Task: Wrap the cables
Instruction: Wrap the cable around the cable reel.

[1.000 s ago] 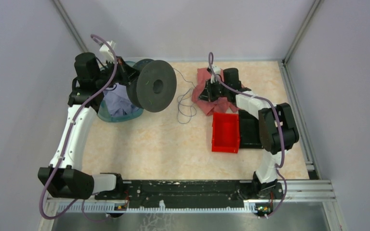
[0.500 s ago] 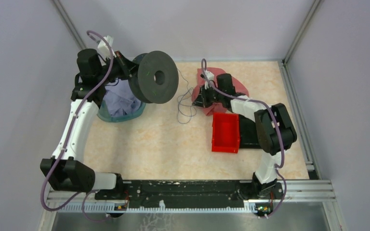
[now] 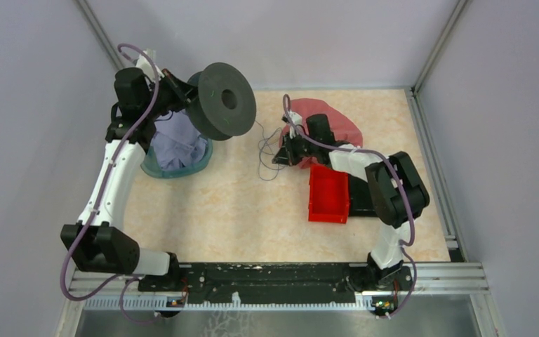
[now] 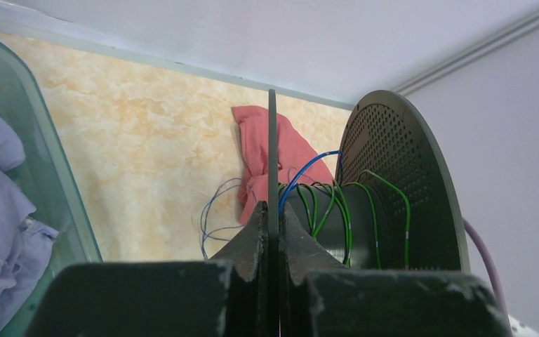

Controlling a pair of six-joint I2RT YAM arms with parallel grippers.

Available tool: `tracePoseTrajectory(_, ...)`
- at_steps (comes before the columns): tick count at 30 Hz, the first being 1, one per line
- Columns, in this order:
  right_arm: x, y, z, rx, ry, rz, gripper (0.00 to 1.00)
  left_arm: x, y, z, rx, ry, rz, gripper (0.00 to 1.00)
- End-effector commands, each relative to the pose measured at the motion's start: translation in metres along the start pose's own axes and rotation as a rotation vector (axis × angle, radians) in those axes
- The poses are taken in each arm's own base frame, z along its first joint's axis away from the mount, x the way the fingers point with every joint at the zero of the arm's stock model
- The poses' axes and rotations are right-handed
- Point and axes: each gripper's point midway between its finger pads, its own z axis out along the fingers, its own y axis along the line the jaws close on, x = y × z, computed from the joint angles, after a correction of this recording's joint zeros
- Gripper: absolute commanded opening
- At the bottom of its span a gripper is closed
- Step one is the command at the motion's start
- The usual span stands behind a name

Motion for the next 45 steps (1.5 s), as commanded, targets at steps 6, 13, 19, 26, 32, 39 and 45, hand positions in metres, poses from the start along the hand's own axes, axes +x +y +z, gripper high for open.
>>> tracePoseTrajectory(6, -0.012, 0.073, 0.007, -0.171, 0.01, -0.145, 0.0, -0.045, 0.015, -0.001, -0.159, -0.166, -0.029, 0.0)
tracePoseTrajectory(13, -0.002, 0.115, 0.012, -0.264, 0.087, -0.189, 0.0, -0.045, 0.043, -0.002, -0.31, -0.205, -0.024, 0.0)
tracePoseTrajectory(19, -0.009, 0.152, 0.007, -0.357, 0.168, -0.202, 0.0, -0.038, 0.052, -0.003, -0.402, -0.233, 0.093, 0.0)
tracePoseTrajectory(26, -0.037, 0.178, -0.015, -0.399, 0.168, -0.221, 0.0, -0.027, 0.051, -0.001, -0.458, -0.267, 0.262, 0.0)
tracePoseTrajectory(32, -0.067, 0.193, -0.034, -0.381, 0.115, -0.301, 0.0, -0.015, 0.043, 0.005, -0.455, -0.259, 0.382, 0.0)
tracePoseTrajectory(39, -0.101, 0.193, -0.044, -0.303, 0.046, -0.364, 0.0, 0.005, 0.034, 0.009, -0.438, -0.222, 0.515, 0.0)
tracePoseTrajectory(45, -0.13, 0.192, -0.05, -0.247, -0.012, -0.38, 0.0, 0.027, 0.028, 0.012, -0.413, -0.173, 0.605, 0.0)
